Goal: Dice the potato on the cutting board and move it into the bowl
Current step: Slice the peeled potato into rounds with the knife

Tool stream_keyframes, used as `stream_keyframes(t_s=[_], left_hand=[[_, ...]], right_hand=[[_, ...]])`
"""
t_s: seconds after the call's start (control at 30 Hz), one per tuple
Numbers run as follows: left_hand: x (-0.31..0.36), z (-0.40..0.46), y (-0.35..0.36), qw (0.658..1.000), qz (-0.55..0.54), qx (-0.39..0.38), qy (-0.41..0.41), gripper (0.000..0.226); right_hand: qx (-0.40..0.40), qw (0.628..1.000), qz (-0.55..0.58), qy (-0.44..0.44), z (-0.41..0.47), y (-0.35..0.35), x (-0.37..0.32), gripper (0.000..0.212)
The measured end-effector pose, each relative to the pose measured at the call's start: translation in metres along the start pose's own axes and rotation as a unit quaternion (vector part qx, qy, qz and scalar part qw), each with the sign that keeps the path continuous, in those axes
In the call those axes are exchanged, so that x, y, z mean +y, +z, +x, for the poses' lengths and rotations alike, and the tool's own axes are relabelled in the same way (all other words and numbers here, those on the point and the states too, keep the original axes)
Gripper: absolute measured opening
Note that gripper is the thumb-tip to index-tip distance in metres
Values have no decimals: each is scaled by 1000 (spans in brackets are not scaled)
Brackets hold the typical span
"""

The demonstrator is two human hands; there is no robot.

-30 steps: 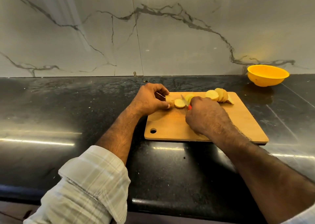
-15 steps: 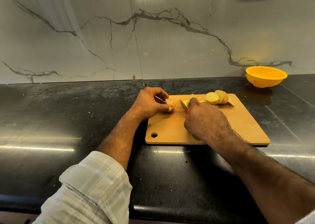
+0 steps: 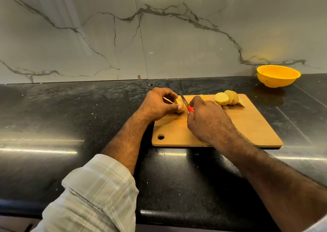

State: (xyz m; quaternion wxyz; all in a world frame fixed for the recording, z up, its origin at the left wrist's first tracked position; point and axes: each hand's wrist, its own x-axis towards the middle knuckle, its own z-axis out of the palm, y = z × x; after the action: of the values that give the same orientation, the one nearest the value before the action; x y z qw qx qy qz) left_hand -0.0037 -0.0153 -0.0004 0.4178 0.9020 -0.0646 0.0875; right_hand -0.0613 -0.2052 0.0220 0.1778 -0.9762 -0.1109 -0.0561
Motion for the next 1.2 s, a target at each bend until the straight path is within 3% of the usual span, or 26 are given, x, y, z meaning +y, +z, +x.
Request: stream_keyframes(t_s=[0.37, 0.87, 1.2], left_hand=[[-5, -2, 2, 995, -82, 20, -46, 38], [-4, -3, 5, 996, -83, 31, -30, 34], [-4, -5, 1, 996, -77, 20, -44, 41]], right_hand=[[12, 1000, 11, -18, 8, -1, -4, 30], [2, 999, 31, -12, 11, -3, -1, 25], [-39, 999, -29, -18, 1, 3, 1, 32]])
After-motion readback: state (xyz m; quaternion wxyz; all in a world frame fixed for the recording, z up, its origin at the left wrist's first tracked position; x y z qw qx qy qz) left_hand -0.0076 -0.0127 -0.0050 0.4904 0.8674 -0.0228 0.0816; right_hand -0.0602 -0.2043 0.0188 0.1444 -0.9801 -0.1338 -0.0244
